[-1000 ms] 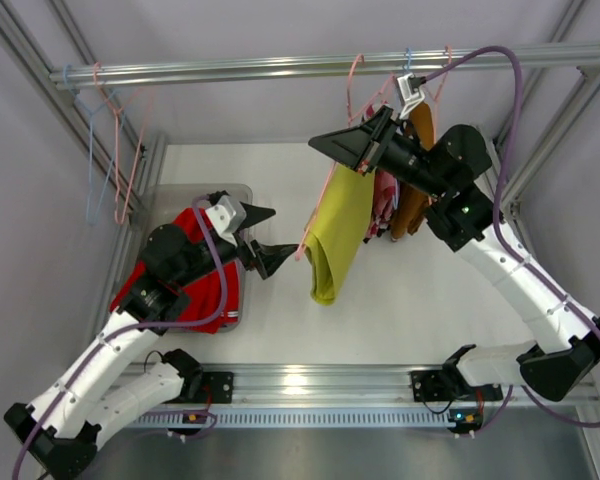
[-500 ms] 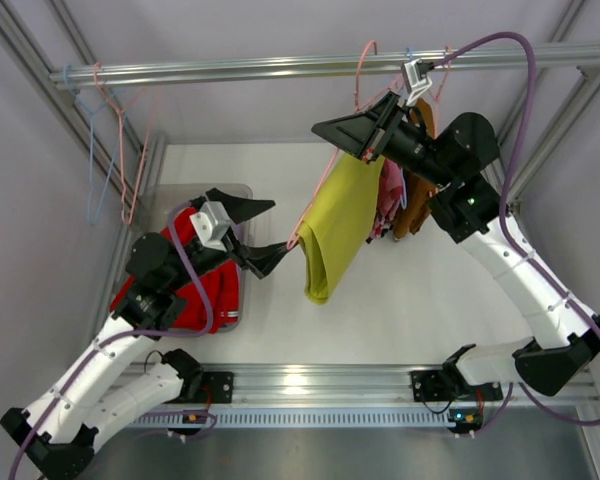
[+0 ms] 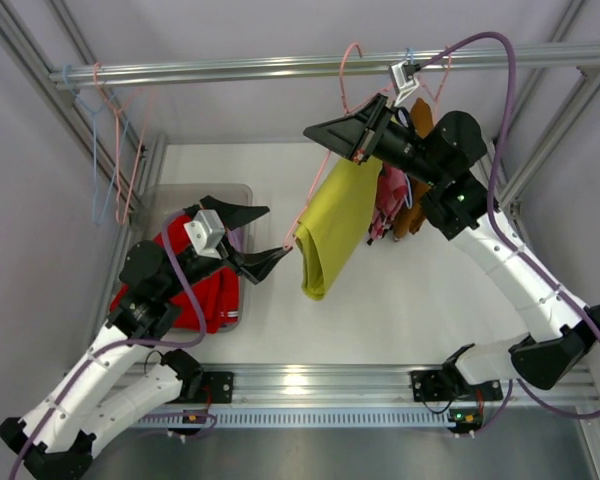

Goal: Remove the trousers from the hanger

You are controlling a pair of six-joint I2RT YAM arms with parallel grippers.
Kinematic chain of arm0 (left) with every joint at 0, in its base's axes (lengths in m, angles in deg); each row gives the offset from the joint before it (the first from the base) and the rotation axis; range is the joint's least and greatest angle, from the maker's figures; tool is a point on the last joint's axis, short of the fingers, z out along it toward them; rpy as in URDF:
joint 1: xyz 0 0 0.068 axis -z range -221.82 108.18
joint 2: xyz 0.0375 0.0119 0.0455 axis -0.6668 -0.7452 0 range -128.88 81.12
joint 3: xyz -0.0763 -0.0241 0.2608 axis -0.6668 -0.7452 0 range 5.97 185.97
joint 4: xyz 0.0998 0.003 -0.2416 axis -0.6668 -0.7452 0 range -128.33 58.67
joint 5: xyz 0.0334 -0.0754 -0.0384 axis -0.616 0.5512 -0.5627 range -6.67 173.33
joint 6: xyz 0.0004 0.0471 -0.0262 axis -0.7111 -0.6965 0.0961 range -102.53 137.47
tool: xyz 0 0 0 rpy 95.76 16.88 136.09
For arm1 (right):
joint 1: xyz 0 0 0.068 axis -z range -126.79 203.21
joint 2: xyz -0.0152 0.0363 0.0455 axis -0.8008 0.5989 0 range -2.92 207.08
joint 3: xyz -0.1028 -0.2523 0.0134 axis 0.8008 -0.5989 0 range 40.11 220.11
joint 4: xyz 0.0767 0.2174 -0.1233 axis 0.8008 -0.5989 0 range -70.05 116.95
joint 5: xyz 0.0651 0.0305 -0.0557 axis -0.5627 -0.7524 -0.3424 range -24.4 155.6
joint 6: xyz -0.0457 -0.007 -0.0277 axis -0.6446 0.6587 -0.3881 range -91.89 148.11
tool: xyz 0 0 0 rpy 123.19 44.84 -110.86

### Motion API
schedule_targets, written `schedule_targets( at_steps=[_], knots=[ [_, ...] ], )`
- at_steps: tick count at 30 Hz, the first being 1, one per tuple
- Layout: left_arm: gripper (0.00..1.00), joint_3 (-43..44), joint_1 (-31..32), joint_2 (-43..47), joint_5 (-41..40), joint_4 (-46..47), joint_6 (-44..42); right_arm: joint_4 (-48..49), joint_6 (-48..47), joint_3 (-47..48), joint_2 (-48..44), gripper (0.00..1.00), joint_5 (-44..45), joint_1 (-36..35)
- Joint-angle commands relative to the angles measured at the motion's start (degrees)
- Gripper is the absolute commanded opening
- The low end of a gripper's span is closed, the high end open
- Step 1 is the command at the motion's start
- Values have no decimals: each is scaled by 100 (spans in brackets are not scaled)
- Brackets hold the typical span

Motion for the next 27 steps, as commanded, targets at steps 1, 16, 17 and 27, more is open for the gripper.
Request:
schedule_targets(
  at_steps=[1,16,17,27],
  knots=[
    [89,-181,27,-164,58,617,46,926,-102,532,-26,0,182,-63],
    [73,-367,36,-691,-881,1865,625,908,-128,673,132,0,164,-107],
    [71,-367,36,-709,-899,1979,713,899,-128,690,123,0,155,-107],
    [62,-665,36,-902,-1058,2831,1179,882,-49,849,158,0,129,-107]
  ],
)
